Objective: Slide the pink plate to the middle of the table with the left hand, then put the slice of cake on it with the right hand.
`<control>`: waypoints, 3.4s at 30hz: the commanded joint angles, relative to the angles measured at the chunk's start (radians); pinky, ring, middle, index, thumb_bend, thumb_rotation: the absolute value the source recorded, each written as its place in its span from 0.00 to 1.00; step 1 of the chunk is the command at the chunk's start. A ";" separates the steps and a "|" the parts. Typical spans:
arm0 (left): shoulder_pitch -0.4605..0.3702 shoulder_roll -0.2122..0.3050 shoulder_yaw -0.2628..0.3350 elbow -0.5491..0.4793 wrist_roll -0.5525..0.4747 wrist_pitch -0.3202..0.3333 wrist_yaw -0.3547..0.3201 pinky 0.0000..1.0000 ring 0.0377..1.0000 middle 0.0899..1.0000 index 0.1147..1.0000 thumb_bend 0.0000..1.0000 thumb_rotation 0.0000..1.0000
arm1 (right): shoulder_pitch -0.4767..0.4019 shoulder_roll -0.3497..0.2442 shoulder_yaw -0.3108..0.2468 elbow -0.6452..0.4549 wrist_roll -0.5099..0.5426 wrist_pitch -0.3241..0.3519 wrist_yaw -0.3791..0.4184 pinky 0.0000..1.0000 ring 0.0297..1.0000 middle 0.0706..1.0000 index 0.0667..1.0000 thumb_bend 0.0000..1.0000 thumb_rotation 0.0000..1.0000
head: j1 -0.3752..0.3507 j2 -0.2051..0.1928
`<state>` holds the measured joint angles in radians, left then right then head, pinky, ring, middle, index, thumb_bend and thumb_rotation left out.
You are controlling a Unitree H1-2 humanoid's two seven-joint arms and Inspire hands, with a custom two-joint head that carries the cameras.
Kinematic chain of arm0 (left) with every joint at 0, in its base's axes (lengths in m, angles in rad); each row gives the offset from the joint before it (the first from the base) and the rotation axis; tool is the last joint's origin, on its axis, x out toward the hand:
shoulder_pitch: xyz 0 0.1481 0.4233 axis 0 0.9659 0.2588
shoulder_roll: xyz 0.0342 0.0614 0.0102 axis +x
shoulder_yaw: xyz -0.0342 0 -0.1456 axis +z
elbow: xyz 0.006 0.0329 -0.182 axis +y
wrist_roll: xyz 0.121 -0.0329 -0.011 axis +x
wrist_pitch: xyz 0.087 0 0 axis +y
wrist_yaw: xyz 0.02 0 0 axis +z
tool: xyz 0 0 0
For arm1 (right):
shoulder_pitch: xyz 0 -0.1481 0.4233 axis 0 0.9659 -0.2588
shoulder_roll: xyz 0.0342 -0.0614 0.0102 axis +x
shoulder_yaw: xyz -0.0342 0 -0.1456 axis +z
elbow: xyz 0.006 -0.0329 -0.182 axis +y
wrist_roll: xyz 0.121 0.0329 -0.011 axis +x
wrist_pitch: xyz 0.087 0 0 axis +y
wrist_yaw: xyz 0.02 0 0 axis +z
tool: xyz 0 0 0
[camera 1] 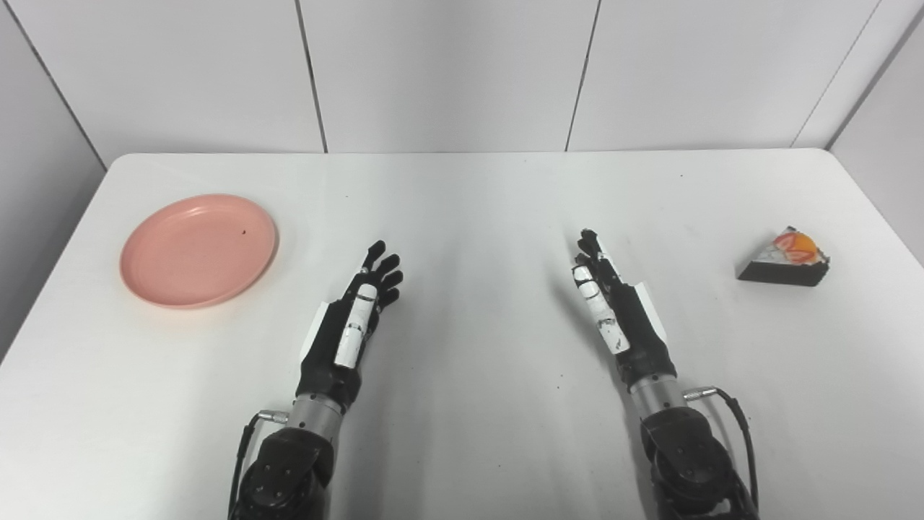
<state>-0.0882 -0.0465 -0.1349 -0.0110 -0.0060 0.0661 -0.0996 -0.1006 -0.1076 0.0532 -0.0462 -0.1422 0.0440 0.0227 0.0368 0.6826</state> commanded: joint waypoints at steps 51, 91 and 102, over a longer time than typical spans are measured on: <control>-0.050 -0.075 -0.039 0.196 0.061 -0.129 0.046 0.93 0.93 0.94 0.95 0.34 1.00 | -0.022 -0.074 -0.039 0.142 0.123 -0.168 0.069 0.97 0.96 0.97 0.98 0.27 1.00 | 0.351 -0.172; -0.217 -0.175 0.011 0.188 0.064 -0.119 0.150 0.93 0.95 0.96 0.95 0.37 1.00 | -0.091 -0.140 -0.096 0.430 0.208 -0.357 0.148 0.98 0.97 0.98 0.98 0.33 1.00 | 0.442 -0.188; -0.283 -0.183 0.027 0.017 0.054 -0.070 0.196 0.93 0.92 0.93 0.93 0.41 1.00 | -0.106 -0.146 -0.102 0.468 0.212 -0.375 0.153 0.97 0.95 0.97 0.97 0.36 1.00 | 0.444 -0.186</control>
<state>-0.3440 -0.1996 -0.1130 0.0488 0.0477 -0.0056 0.0821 -0.2835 -0.2652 -0.0478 0.3343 0.0633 -0.2944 0.1760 0.4817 0.4955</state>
